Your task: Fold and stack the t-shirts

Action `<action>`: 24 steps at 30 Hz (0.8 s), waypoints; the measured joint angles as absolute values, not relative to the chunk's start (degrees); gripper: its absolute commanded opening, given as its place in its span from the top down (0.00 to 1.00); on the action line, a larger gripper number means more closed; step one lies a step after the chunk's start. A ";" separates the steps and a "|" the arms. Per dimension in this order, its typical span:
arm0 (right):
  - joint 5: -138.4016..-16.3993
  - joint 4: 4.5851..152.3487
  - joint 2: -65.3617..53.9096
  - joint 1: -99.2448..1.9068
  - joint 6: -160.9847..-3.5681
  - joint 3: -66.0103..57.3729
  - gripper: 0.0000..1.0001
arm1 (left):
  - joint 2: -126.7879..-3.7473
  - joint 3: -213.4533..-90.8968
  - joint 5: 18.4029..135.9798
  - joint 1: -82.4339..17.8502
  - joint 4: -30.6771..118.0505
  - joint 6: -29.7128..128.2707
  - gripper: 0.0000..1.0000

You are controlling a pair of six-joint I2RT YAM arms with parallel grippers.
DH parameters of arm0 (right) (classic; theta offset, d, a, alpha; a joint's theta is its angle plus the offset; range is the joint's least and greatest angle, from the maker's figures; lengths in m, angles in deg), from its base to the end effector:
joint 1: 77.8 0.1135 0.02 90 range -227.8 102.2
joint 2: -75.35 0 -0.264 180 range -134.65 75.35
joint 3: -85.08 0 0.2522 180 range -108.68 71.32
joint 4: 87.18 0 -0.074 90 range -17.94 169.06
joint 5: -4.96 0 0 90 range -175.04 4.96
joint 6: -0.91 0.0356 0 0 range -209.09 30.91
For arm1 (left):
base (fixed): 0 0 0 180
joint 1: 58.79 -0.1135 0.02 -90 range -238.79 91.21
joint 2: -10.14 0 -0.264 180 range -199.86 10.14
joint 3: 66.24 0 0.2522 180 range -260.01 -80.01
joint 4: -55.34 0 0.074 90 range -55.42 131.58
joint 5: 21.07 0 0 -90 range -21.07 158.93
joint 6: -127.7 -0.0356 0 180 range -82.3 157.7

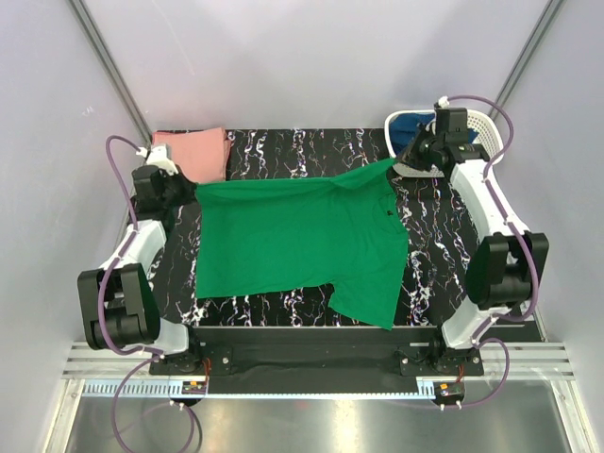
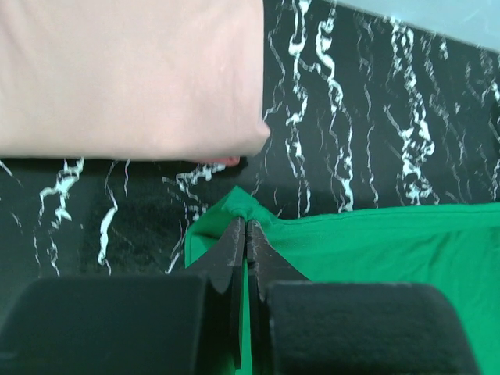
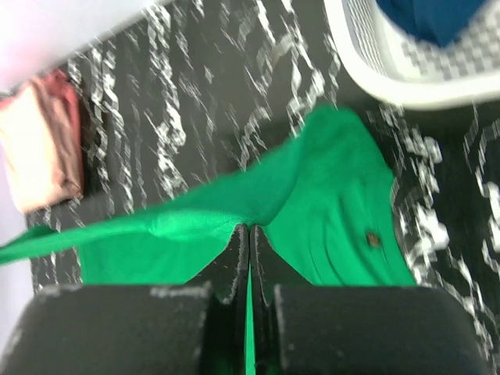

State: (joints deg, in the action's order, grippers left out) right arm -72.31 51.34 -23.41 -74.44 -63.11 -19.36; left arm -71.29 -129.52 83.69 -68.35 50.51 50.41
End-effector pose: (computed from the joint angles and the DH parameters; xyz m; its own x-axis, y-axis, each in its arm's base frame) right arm 0.3982 0.0312 0.3358 -0.6281 0.3911 -0.6726 0.0440 0.8809 0.4712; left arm 0.3172 0.0442 0.2537 -0.3911 -0.2816 -0.8762 -0.0157 0.9539 -0.2996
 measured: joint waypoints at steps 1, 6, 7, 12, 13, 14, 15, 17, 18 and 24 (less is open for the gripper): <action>-72.55 50.66 -22.12 -74.44 -63.14 -17.63 1.00 | -71.29 -129.48 83.69 -68.35 49.94 50.45 1.00; -73.36 49.89 -17.66 -74.44 -63.09 -9.50 1.00 | -71.22 -127.80 83.34 -68.35 49.35 51.48 1.00; -73.36 50.05 -17.20 -74.44 -63.07 -8.01 1.00 | -71.22 -127.21 83.19 -68.35 49.27 51.65 1.00; -72.94 52.98 -16.76 -74.44 -62.02 0.27 1.00 | -71.22 -125.02 81.62 -68.29 48.44 52.57 1.00; -72.81 53.46 -16.76 -74.44 -61.78 1.67 1.00 | -71.25 -124.54 81.07 -68.18 48.48 52.70 0.99; -72.59 53.87 -16.76 -74.44 -61.63 2.76 1.00 | -71.29 -124.10 80.59 -68.03 48.19 52.75 0.98; -72.29 54.16 -16.76 -74.44 -61.45 3.88 1.00 | -71.38 -123.97 80.42 -67.89 47.69 52.75 0.98; -72.05 54.44 -16.81 -74.44 -61.19 5.01 1.00 | -72.38 -124.06 80.24 -67.63 46.91 52.73 0.99; -71.94 54.66 -16.81 -74.44 -61.13 5.41 1.00 | -73.10 -124.26 80.20 -67.55 46.47 52.73 1.00; -71.39 57.17 -16.81 -74.44 -60.88 7.79 1.00 | -76.12 -124.76 78.84 -67.28 41.20 52.46 0.94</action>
